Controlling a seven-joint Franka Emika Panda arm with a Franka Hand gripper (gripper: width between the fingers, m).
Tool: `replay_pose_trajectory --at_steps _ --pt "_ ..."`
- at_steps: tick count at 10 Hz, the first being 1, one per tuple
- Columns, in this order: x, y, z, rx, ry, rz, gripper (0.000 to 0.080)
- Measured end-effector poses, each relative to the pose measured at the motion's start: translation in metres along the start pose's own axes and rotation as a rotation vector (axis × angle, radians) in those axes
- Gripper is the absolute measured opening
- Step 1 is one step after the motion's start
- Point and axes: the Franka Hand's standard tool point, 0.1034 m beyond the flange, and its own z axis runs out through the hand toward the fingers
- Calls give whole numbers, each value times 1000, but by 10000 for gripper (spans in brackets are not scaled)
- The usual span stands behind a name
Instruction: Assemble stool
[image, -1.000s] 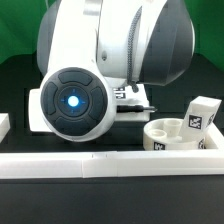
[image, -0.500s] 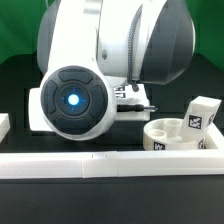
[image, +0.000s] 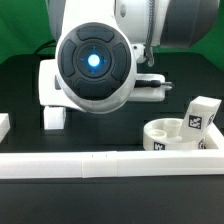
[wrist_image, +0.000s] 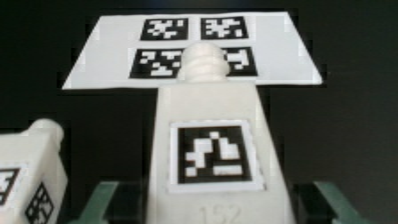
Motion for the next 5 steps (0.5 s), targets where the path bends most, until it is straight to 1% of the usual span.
replay_pose_trajectory --at_steps 2,3,4,5 --pt "1 0 0 0 4 0 337" --pt "6 1 -4 -2 38 0 337" --pt "8 0 -4 0 50 3 337" --pt "15 -2 -6 0 116 17 337"
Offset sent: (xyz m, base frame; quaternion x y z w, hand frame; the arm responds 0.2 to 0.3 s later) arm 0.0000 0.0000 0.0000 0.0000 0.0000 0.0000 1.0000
